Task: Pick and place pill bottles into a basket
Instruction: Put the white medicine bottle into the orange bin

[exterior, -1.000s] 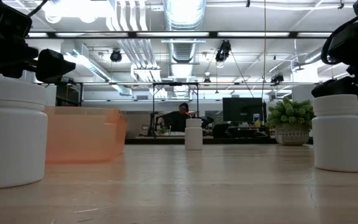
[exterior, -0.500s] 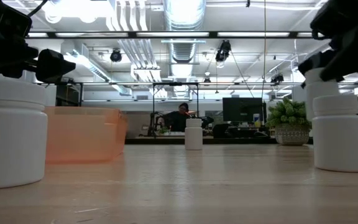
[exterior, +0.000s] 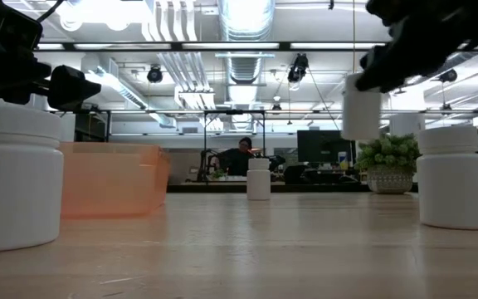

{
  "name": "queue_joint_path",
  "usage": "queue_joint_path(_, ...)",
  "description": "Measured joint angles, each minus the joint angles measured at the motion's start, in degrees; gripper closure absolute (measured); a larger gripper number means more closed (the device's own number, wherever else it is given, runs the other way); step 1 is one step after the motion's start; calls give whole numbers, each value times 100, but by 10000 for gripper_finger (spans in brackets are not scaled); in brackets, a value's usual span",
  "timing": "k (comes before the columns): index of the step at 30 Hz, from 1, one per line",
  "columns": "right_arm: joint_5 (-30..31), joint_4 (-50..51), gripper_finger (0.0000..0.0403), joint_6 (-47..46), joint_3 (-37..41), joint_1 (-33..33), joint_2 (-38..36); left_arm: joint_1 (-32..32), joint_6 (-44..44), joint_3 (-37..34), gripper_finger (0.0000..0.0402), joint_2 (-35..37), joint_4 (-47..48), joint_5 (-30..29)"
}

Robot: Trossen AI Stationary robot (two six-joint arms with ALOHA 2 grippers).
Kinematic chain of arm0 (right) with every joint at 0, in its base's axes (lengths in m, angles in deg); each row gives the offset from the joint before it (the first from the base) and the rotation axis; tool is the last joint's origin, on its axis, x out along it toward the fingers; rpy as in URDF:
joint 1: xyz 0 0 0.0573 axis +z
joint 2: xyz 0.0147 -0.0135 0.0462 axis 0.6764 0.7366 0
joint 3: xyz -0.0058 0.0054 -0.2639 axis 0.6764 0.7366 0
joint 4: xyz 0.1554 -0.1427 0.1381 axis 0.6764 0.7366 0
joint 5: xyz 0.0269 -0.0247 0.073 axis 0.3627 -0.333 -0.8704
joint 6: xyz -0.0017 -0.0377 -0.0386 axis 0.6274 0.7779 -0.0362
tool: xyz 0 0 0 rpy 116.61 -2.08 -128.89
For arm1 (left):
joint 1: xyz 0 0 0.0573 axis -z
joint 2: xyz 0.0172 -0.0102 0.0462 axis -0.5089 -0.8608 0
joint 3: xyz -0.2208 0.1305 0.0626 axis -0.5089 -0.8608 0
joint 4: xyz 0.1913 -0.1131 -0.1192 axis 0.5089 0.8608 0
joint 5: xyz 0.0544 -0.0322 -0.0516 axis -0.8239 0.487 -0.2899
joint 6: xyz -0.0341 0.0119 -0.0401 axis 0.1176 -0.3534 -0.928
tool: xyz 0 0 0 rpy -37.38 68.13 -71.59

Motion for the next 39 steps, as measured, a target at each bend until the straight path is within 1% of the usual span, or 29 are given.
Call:
queue_joint_path(3,-86,-427,256,267,-131,-138,255,0,1,-1,56,1,1,0)
queue_joint_path(8,-752,-1310,256,568,-217,-620,661,0,2,0,56,7,2,0)
queue_joint_path(12,-1037,-1378,256,719,-421,-973,949,0,2,-1,56,5,2,0)
queue_joint_path(16,-1496,-1379,256,732,-798,-1241,1333,0,2,-2,56,9,-1,0)
queue_joint_path(18,-1617,-1381,256,772,-1005,-1287,1525,0,1,-1,56,7,0,0)
queue_joint_path(22,-1674,-1367,256,885,-1436,-1305,1910,0,0,-2,56,4,-2,0)
queue_joint_path(25,-1945,-1363,256,963,-1739,-1303,2201,0,1,-2,56,1,-4,-1)
queue_joint_path(30,-1998,-1356,256,1163,-2224,-1299,2739,0,2,-2,56,-4,3,0)
queue_joint_path(32,-2154,-1358,256,1208,-2406,-1308,2933,0,2,-1,56,6,-5,0)
queue_joint_path(39,-2415,-1324,256,1432,-3007,-1327,3390,0,0,-2,56,4,0,0)
